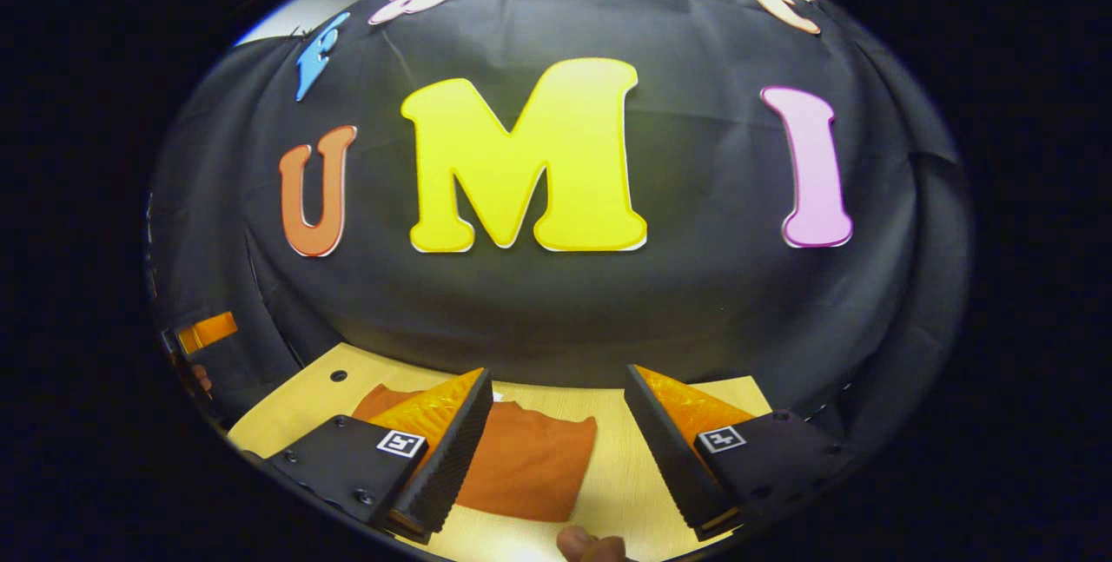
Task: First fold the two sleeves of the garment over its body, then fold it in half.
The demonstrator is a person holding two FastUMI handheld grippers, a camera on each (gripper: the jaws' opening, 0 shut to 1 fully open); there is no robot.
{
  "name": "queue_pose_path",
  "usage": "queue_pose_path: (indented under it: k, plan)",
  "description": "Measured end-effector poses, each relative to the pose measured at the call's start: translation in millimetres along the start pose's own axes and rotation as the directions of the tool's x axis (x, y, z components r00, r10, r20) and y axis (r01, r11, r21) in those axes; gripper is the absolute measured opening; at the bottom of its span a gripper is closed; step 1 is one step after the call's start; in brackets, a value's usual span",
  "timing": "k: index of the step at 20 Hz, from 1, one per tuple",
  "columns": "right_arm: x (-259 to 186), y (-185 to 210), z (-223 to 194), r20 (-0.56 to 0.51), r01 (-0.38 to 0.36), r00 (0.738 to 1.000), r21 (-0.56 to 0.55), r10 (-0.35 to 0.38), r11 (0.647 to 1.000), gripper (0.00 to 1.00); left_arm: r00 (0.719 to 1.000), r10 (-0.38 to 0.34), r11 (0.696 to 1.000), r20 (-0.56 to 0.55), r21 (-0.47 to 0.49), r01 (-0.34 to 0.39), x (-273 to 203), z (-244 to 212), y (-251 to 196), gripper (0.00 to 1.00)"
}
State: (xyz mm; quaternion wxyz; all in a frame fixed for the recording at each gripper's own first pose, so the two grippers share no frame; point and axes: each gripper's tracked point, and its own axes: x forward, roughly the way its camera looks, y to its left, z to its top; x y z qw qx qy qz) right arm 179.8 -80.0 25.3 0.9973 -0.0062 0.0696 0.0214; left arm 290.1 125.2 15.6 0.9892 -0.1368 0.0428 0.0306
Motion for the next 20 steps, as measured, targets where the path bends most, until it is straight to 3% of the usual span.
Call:
queue_pose_path:
  k: [2,5,8,12,14,17,20]
  plan:
    - [-45.0,-2.0,-11.5,0.038,0.015,0.999,-0.049,-0.014,0.999,0.97,1.000,-0.001,0.999,0.030,0.047,-0.001,-36.4,2.4,-5.7,0.98]
    - [-93.9,-7.7,-50.5,0.000,0.031,1.000,-0.083,-0.031,0.996,0.96,0.999,-0.029,0.995,0.017,0.097,0.027,-83.8,-2.7,-23.0,0.98]
    - [-127.9,-18.4,-65.3,0.018,0.096,0.995,-0.076,-0.095,0.992,0.95,0.999,-0.005,0.988,0.034,0.156,0.000,-121.8,-7.3,-26.7,0.98]
    - [-142.9,1.3,-92.0,-0.005,0.087,0.996,-0.065,-0.088,0.994,0.95,0.998,-0.018,0.991,-0.055,0.129,0.025,-153.4,-44.7,-37.8,0.98]
    - [-145.0,8.6,-87.8,0.008,0.097,0.995,-0.049,-0.097,0.994,0.95,0.998,-0.001,0.988,-0.063,0.157,0.011,-159.0,-54.5,-35.0,1.00]
    - [-143.4,18.5,-74.6,0.032,0.154,0.988,-0.062,-0.152,0.986,0.95,0.996,-0.019,0.994,-0.086,0.110,0.028,-166.6,-63.4,-47.8,1.00]
    - [-146.4,38.4,-55.3,0.079,0.118,0.990,-0.039,-0.115,0.992,0.95,0.998,-0.027,0.990,-0.062,0.136,0.035,-162.7,-55.6,-51.7,0.98]
